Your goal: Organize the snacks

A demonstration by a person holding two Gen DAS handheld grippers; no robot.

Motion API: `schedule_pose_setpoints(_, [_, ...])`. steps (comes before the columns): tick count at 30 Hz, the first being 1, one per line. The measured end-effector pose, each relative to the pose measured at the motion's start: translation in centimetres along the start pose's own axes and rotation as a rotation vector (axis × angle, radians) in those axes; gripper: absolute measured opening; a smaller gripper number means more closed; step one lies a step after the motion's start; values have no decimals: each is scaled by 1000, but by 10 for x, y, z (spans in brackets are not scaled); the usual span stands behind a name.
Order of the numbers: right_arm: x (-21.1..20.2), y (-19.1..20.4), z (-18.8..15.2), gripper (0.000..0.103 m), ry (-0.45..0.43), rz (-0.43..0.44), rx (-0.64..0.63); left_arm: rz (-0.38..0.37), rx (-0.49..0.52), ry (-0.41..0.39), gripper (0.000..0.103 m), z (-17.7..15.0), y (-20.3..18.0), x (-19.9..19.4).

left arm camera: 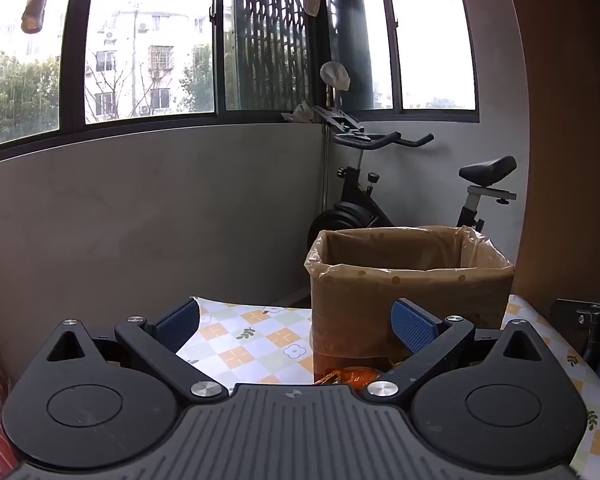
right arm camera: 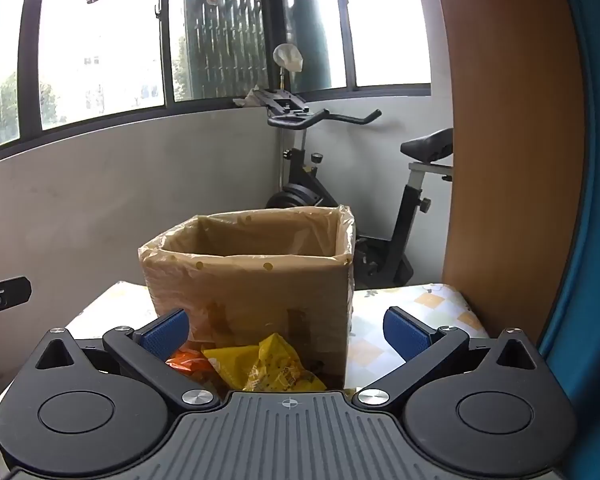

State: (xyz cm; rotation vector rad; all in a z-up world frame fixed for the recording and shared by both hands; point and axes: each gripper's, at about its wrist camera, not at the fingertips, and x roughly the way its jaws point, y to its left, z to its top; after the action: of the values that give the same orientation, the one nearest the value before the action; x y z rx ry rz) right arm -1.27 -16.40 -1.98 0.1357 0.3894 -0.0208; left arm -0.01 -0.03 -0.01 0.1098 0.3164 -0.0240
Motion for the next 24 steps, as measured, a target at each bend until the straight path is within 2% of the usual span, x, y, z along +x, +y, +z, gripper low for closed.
schedule_pose_setpoints(24, [2, 1, 0, 103, 4, 0, -4, 3, -9, 6, 103, -2, 3, 4])
